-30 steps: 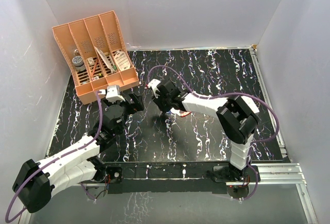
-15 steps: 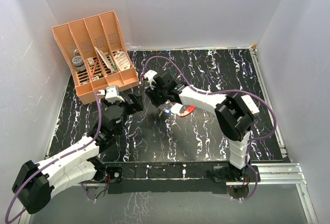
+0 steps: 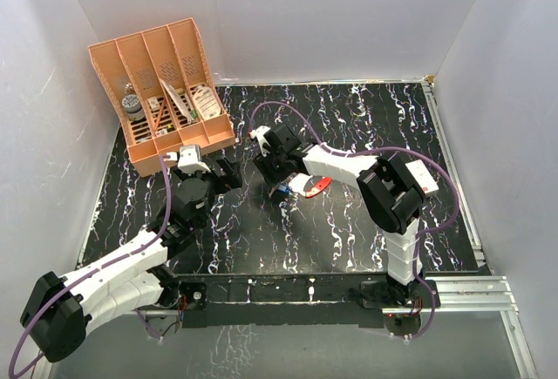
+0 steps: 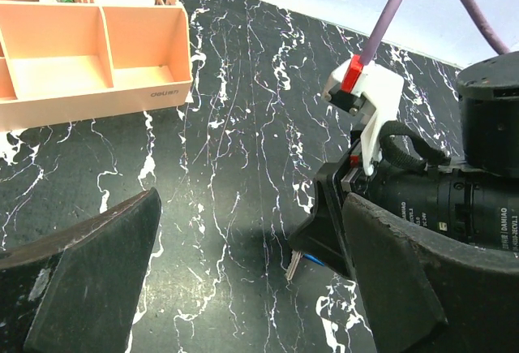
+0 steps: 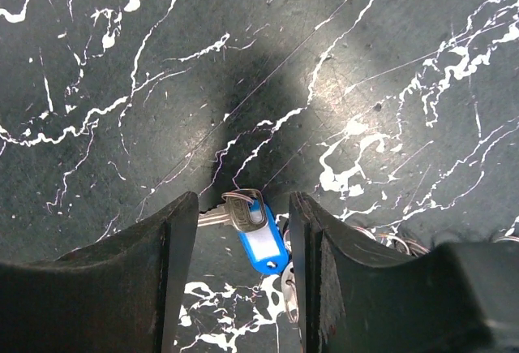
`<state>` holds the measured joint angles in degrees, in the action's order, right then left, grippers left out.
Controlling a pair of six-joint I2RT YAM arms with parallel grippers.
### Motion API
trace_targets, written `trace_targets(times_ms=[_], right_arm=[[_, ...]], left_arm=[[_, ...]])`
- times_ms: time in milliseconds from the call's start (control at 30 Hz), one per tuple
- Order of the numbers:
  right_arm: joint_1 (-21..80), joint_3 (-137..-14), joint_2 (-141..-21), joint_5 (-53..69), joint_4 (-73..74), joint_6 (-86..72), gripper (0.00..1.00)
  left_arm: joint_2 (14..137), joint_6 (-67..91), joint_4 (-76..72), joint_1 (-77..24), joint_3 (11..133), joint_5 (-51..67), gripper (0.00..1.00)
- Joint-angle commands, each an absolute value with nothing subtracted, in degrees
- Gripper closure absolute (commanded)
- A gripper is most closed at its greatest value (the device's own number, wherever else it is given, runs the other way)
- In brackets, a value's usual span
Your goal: Put the keys on the keyring
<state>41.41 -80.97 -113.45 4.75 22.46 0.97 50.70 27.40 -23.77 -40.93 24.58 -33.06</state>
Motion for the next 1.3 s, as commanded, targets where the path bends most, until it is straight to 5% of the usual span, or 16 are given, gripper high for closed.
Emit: trace_targets(times_ms=[0, 1267], right_arm=[[41.5, -80.4, -111.6, 5.7, 20.8, 0.9, 0.53], [37.5, -77.8, -114.5, 17.7, 16.2, 8.7, 0.66]], left_arm=[[49.7, 27.6, -24.2, -40.5, 24.2, -32.9, 0.07], [50.8, 27.6, -24.3, -40.4, 24.4, -33.1, 0.06]])
